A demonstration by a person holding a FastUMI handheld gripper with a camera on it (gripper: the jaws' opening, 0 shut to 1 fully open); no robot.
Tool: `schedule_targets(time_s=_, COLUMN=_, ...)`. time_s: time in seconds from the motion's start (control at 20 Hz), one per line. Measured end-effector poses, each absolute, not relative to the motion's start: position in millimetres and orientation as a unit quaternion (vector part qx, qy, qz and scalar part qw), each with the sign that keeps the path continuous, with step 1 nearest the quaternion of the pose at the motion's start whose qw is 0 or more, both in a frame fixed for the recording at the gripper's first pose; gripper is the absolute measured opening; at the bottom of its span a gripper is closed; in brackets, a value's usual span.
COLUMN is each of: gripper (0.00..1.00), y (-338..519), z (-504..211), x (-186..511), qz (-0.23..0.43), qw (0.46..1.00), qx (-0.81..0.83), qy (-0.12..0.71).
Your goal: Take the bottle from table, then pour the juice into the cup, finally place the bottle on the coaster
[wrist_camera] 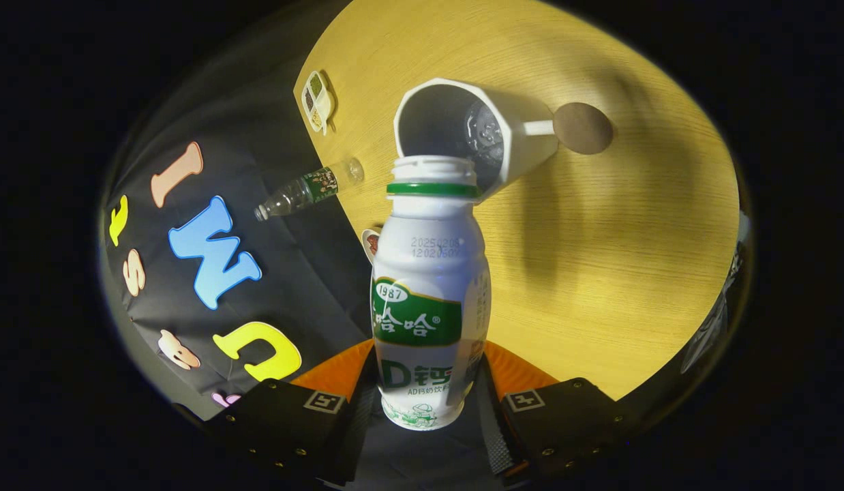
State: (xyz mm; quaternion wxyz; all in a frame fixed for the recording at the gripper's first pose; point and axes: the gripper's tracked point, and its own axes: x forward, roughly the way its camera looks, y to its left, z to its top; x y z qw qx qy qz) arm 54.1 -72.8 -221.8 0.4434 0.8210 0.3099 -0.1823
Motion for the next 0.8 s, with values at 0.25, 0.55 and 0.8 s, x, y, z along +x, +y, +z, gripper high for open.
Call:
schedule_targets(time_s=0.25, gripper=0.70, y=-71.7, z=-222.3, x=48.0, qz=-0.187, qw=0.442, qx=0.817, qy=0.320)
schedule_targets(time_s=0.55, gripper=0.70, y=-71.2, z=-224.3, x=46.6, qz=-0.190, qw=0.444, qx=0.814, qy=0.323)
schedule_targets(time_s=0.8, gripper=0.70, y=-69.1, z=-227.5, x=45.7, qz=-0.191, qw=0.465, qx=0.799, qy=0.331)
